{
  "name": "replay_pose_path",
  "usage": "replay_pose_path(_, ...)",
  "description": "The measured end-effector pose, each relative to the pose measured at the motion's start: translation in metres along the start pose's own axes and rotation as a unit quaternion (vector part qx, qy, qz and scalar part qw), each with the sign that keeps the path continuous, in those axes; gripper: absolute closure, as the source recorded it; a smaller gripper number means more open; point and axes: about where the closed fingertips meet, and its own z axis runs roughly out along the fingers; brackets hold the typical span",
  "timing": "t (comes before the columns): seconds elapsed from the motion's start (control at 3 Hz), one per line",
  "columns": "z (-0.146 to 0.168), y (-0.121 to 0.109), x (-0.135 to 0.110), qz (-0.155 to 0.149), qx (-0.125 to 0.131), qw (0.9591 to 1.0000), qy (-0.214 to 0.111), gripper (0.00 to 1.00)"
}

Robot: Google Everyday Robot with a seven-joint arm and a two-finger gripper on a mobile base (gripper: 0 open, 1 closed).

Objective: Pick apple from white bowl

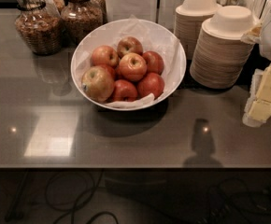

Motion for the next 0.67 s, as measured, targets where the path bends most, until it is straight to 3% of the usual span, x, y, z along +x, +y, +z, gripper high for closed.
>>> replay_pose_path(0.67,0.0011,-0.0025,-0.0067,-0.004,0.005,0.9998,-0.017,0.0)
